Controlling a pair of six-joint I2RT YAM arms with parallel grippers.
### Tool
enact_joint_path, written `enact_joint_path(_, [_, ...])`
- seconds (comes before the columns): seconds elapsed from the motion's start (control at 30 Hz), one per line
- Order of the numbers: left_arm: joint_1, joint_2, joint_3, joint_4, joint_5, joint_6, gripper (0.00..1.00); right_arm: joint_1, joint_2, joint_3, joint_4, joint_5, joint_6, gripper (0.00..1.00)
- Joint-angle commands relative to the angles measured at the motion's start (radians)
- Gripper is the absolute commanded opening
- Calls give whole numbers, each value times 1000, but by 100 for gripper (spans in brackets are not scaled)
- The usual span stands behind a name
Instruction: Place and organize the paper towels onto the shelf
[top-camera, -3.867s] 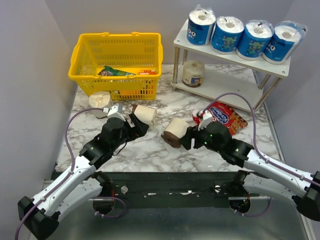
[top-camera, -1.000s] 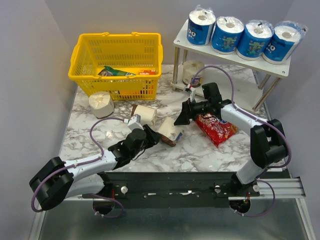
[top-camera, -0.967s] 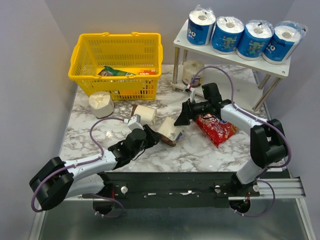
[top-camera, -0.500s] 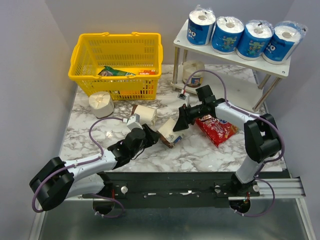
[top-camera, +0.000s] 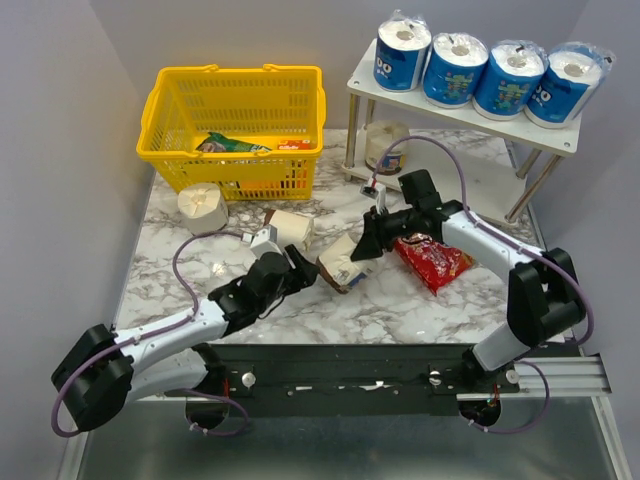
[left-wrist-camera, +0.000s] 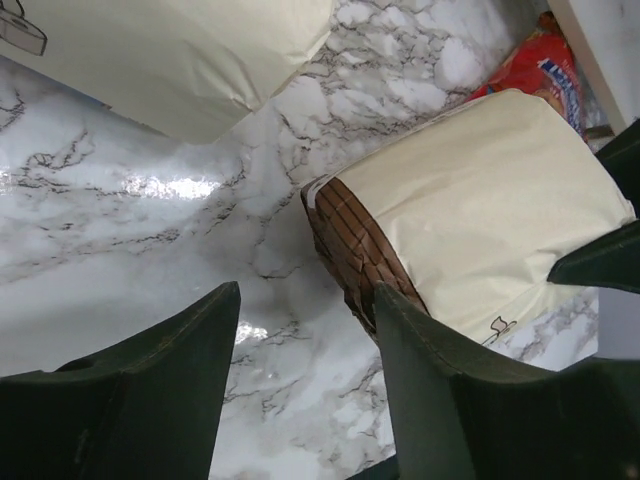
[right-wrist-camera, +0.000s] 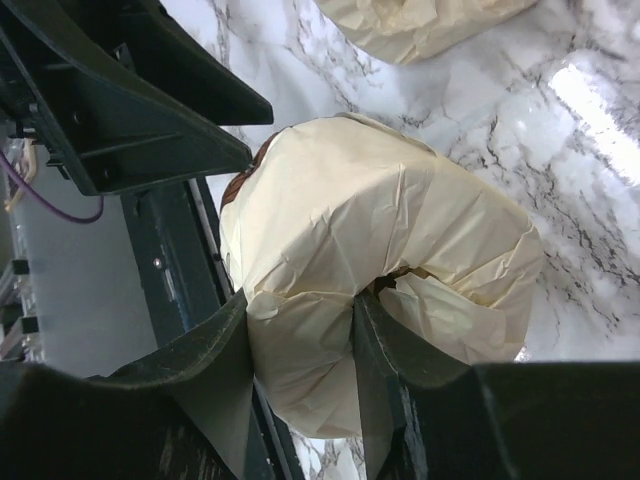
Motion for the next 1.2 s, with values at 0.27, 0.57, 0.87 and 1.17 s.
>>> enact_joint_path(0.27, [62,-140,405,-483,-125,193,96,3,-298,48,-64,311,-19,32])
enact_joint_path(0.57, [71,-258,530,-629,-205,379,99,3,-391,134,-133,776,-232,33])
enact_joint_path(0.87, [76,-373,501,-687,-292,457,99,-6,-233,193,-42,1162,-580,37])
enact_joint_path(1.17, [74,-481,483,-749,-348,482,99,-34,-39,295,97,1175,-749,37])
